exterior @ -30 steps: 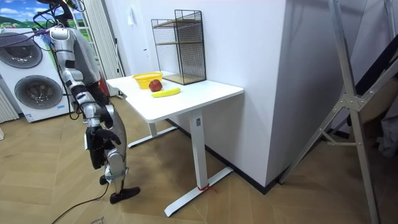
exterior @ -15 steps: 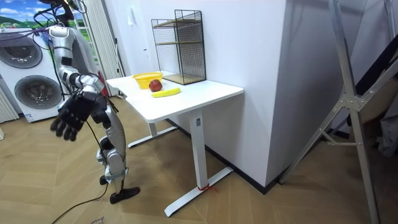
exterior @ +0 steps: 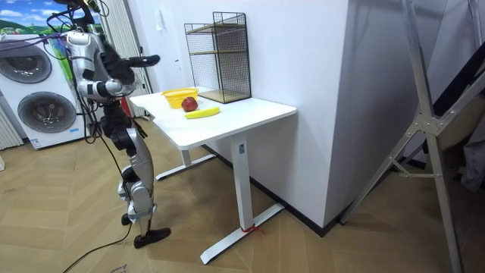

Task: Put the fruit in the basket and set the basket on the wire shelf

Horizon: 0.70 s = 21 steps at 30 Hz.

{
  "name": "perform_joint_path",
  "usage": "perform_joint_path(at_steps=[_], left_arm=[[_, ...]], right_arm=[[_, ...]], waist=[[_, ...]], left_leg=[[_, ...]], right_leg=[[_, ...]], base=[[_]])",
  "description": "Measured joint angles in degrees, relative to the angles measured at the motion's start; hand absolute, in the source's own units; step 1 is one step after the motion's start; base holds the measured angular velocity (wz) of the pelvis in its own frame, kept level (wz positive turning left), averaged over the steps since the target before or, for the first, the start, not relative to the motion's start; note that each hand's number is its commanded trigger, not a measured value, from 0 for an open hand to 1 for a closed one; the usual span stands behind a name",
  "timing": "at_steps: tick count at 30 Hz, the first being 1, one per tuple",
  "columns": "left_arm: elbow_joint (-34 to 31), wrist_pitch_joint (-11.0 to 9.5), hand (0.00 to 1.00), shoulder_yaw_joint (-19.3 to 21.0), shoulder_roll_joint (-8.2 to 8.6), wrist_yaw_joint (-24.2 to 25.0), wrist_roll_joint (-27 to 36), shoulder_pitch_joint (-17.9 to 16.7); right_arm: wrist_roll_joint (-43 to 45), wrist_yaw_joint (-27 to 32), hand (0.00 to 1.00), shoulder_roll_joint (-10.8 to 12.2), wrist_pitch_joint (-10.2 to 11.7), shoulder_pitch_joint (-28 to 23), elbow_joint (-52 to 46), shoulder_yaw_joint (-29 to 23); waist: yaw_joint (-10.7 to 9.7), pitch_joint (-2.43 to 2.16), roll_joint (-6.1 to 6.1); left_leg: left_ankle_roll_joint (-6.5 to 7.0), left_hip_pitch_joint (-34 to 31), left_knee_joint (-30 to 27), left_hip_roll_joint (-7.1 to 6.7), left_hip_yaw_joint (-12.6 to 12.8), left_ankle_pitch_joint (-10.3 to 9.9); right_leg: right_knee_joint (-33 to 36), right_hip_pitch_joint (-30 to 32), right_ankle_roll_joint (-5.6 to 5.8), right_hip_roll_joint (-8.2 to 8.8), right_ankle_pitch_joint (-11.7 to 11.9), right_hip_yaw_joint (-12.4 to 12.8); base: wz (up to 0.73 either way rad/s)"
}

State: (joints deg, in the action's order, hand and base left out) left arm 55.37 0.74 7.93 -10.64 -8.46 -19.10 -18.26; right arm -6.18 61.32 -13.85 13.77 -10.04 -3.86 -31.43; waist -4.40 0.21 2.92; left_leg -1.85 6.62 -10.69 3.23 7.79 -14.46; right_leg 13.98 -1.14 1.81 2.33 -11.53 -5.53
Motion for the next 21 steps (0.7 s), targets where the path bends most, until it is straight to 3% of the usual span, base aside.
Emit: perform_joint_path(at_steps=[5, 9, 13, 16, 21], left_arm=[[1.6, -0.8, 0.00, -2.4, 0.14, 0.7, 0.1, 0.6], [2.1, -0.6, 0.00, -2.4, 0.16, 1.9, -0.2, 0.7], [1.8, -0.2, 0.00, -2.5, 0.00, 2.8, -0.9, 0.9], [1.8, -0.2, 0.00, -2.5, -0.11, 2.9, -1.8, 0.8], [1.4, 0.0, 0.00, -2.6, -0.67, 4.7, -1.9, 1.2]], right_arm=[[-0.1, -7.1, 0.00, -0.7, -0.1, 2.2, 0.0, 5.6], [-0.2, -14.4, 0.00, -3.6, -0.4, 3.3, -0.3, 9.0], [-0.9, -21.2, 0.00, -5.0, -2.0, 4.6, -0.8, 11.7], [-0.8, -27.3, 0.00, -6.4, -2.4, 5.7, -0.2, 15.1], [2.2, -37.0, 0.00, -6.4, -3.9, 5.7, 2.9, 20.5]], waist=[[1.5, 0.02, 0.18], [2.7, 0.09, 0.31], [3.2, 0.25, 0.66], [3.4, 0.83, 0.93], [4.3, 0.71, 1.73]], left_leg=[[0.00, 0.1, 0.1, 0.00, 0.0, 0.0], [0.00, 0.1, 0.1, 0.00, -0.1, 0.0], [0.00, 0.2, 0.0, 0.11, -0.6, 0.0], [0.00, 1.1, 0.0, 0.14, -0.9, 0.0], [0.00, 1.0, 0.0, 0.17, -1.2, 0.0]], right_leg=[[-0.1, -0.1, 0.01, -0.03, 0.0, 0.1], [-0.3, -0.4, 0.02, -0.02, 0.0, -0.1], [-0.4, -1.0, -0.01, 0.04, 0.0, -0.9], [-0.8, -2.1, -0.04, 0.02, 0.1, -1.2], [-1.4, -2.7, -0.03, 0.06, 0.3, -1.9]], base=[[0.00], [0.03], [0.10], [0.05], [0.07]])
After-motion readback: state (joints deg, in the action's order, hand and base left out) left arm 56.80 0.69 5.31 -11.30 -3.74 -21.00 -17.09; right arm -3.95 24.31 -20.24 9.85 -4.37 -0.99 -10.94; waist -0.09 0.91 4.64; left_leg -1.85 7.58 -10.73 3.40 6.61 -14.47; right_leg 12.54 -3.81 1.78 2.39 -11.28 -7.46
